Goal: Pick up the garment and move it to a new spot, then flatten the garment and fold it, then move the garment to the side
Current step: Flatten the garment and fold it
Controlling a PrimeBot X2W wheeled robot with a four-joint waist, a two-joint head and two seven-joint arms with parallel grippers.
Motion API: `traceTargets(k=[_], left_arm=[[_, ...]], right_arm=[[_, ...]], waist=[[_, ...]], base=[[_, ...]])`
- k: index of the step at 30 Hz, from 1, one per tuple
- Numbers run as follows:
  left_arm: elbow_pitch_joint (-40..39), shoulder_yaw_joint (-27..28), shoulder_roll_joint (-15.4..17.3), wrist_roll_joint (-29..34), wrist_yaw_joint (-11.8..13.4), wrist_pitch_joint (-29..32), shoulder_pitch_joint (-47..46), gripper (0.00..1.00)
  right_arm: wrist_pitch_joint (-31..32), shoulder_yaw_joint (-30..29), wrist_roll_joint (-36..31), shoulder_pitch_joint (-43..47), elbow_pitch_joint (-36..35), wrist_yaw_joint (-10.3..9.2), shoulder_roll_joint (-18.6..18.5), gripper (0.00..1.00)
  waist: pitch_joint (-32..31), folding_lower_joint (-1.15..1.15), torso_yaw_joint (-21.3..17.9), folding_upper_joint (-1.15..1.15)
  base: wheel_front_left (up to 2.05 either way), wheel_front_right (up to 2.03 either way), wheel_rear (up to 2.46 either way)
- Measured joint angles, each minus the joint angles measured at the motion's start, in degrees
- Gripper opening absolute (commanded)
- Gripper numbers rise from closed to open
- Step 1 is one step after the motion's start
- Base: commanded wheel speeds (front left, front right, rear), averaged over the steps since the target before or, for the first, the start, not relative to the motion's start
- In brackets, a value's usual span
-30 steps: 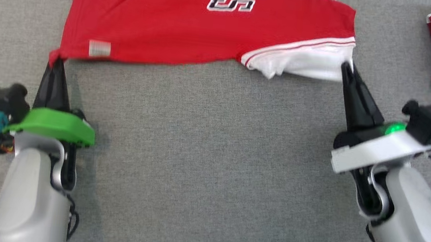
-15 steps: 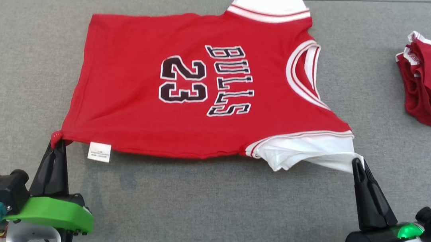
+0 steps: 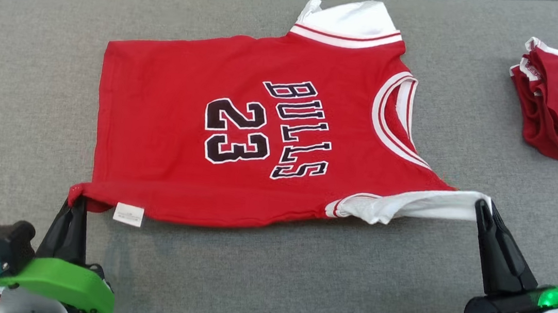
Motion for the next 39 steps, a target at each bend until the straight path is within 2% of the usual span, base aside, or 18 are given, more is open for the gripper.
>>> traceTargets(k=[9,17,24,25,26,27,29,30,34,39], left_arm=[[7.81,-0.67,1.31,-3.65,-1.71,6.09,-8.56,0.0],[11.52,-0.14,2.35,-4.55,-2.19,5.88,-14.13,0.0],[14.57,-1.11,2.43,-4.85,-2.76,4.87,-17.5,0.0],[15.01,-1.27,2.41,-4.88,-2.86,4.56,-17.84,0.39],[15.58,-1.51,2.46,-4.86,-3.24,4.05,-18.28,1.0],[16.18,-1.83,2.53,-4.86,-3.49,3.63,-18.68,1.0],[16.68,-2.19,2.4,-4.78,-3.74,2.04,-19.06,1.0],[16.78,-2.34,2.33,-4.52,-3.77,0.94,-19.11,1.0],[15.85,-2.24,1.56,-2.25,-3.0,-7.01,-19.12,1.0],[14.56,-2.96,0.29,0.24,-1.46,-16.34,-19.03,1.0]], right_arm=[[-0.85,2.18,2.58,-12.93,11.27,0.0,-5.23,0.0],[-4.37,6.3,5.19,-25.14,22.23,0.0,-10.46,0.0],[-7.7,10.42,7.64,-33.03,31.33,0.0,-12.79,0.0],[-8.03,10.92,7.81,-33.67,32.25,0.0,-12.82,0.0],[-8.55,11.38,8.09,-34.36,33.41,0.0,-12.83,0.0],[-9.15,11.78,8.17,-34.95,34.33,0.0,-12.85,0.1],[-10.26,12.07,8.1,-35.45,35.42,0.0,-12.84,0.77],[-10.78,12.1,7.58,-35.51,35.63,0.0,-12.79,1.0],[-11.5,9.92,3.45,-35.1,33.95,0.01,-11.95,1.0],[-11.68,5.13,-2.33,-31.07,26.85,0.01,-9.04,1.0]], waist=[[5.68,0.0,0.74,0.0],[9.79,0.0,2.15,0.0],[11.67,0.0,3.33,0.0],[11.85,0.0,3.42,0.0],[12.05,0.0,3.5,0.0],[12.17,0.0,3.58,0.0],[12.22,0.0,3.66,0.0],[12.12,0.0,3.64,0.0],[11.42,0.0,3.42,0.0],[9.97,0.0,3.13,0.0]], base=[[0.0,0.0,0.0],[0.0,0.0,0.0],[0.0,0.0,0.0],[0.0,0.0,0.0],[0.0,0.0,0.0],[0.0,0.0,0.0],[0.0,0.0,0.0],[0.0,0.0,0.0],[0.0,0.0,0.0],[0.0,0.0,0.0]])
